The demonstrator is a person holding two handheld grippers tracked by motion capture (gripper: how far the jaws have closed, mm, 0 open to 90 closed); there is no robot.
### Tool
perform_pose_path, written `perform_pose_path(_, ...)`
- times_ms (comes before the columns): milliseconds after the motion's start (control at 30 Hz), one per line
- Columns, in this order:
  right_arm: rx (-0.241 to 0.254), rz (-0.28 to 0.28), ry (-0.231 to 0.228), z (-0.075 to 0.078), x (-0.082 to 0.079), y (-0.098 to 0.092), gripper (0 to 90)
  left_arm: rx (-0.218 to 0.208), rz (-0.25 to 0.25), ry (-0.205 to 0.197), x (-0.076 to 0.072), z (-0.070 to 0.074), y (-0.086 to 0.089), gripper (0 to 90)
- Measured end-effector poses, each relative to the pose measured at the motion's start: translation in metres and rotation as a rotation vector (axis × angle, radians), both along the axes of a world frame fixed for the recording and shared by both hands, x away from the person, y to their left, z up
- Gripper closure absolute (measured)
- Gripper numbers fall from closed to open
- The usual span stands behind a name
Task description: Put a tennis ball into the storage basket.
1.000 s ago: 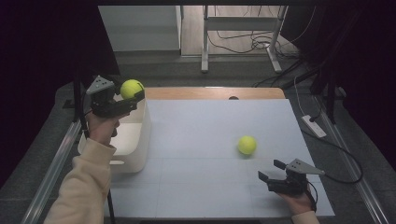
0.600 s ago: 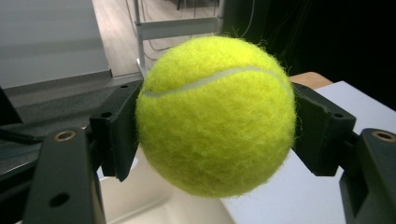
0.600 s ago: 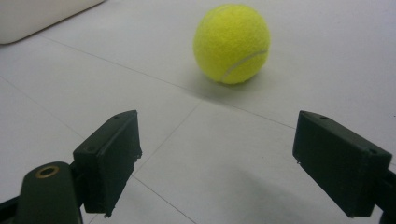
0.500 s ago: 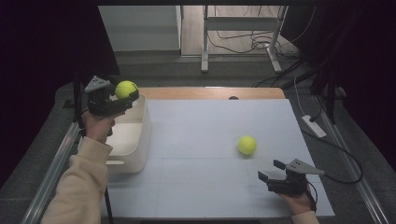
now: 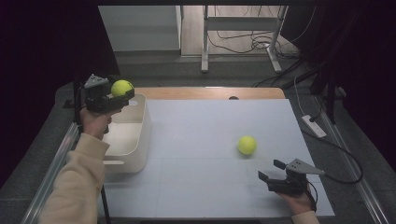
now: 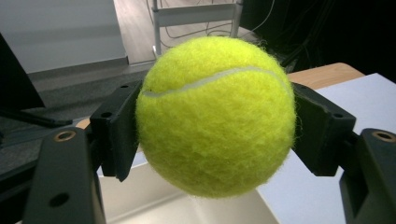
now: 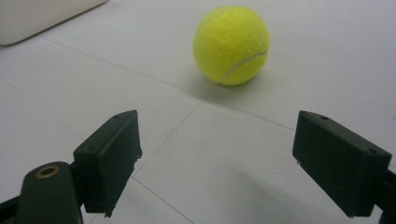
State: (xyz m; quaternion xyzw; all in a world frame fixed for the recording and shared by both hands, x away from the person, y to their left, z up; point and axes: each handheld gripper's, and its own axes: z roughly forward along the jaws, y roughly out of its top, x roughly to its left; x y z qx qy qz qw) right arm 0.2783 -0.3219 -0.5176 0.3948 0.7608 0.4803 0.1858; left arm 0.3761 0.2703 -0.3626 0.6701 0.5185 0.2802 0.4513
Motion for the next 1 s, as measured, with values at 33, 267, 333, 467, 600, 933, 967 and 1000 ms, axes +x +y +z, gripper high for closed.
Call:
perform_pose_path(33, 0.000, -0.003, 0.001, 0.000, 0.000, 0.000, 15.3, 0.002, 0.001, 0.004, 0.001, 0.000, 0.001, 26.4)
perform_pose_path(267, 0.009, -0.005, 0.000, 0.001, 0.000, 0.000, 15.3, 0.017, 0.016, 0.033, 0.006, -0.002, 0.007, 26.4)
perform_pose_path(333, 0.009, -0.005, 0.000, 0.001, 0.000, 0.000, 15.3, 0.019, 0.021, 0.042, 0.008, -0.002, 0.009, 26.4)
perform_pose_path(467, 0.008, -0.005, -0.004, 0.001, -0.001, 0.000, 15.3, 0.021, 0.030, 0.066, 0.012, -0.005, 0.013, 26.4)
perform_pose_path(600, 0.009, -0.006, -0.005, 0.001, -0.001, -0.001, 15.3, 0.031, 0.032, 0.092, 0.017, -0.009, 0.014, 26.4)
perform_pose_path(933, 0.003, -0.005, 0.001, 0.000, 0.000, -0.001, 15.4, 0.044, 0.042, 0.164, 0.029, -0.019, 0.016, 26.3)
perform_pose_path(967, 0.003, -0.005, 0.001, 0.000, 0.000, -0.001, 15.4, 0.044, 0.042, 0.164, 0.029, -0.019, 0.016, 26.3)
perform_pose_path(1000, 0.002, -0.004, 0.000, 0.000, 0.000, -0.001, 15.4, 0.046, 0.043, 0.175, 0.030, -0.019, 0.016, 26.3)
